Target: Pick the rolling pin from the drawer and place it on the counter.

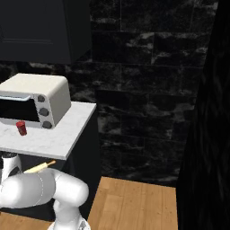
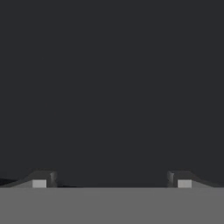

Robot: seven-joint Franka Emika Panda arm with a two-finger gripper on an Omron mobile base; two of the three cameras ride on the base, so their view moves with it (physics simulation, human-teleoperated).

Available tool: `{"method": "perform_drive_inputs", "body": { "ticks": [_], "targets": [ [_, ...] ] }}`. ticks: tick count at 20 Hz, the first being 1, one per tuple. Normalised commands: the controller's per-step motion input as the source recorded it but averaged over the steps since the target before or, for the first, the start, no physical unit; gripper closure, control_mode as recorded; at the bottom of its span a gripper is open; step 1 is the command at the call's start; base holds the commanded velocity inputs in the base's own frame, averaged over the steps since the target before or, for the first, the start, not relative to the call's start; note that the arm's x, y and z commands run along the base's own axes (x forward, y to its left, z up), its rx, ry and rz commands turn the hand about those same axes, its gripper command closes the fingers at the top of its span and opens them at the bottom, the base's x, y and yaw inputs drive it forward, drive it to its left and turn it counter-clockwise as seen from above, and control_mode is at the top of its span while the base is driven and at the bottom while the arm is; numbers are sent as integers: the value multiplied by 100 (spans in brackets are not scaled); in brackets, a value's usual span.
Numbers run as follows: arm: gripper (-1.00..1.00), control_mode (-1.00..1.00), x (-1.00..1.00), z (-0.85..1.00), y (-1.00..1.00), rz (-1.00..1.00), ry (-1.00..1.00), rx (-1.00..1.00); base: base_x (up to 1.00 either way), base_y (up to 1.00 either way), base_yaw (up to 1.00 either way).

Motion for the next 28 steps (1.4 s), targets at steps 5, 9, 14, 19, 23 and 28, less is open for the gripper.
{"method": "perform_drive_inputs", "body": {
  "ticks": [5, 9, 14, 19, 23, 28],
  "targets": [
    [-100, -100, -100, -4, 0, 12, 7, -9, 0, 0, 0],
    [-100, -100, -100, 11, 0, 19, 15, -11, 0, 0, 0],
    [-100, -100, -82, 46, 0, 15, 13, -8, 0, 0, 0],
    [-100, -100, 6, 100, -2, 0, -6, 0, 0, 0, 0],
    [-100, -100, 21, 41, -13, -2, -13, 0, 0, 0, 0],
    [-100, -100, 43, 0, -6, -15, -15, 0, 0, 0, 0]
  ]
}}
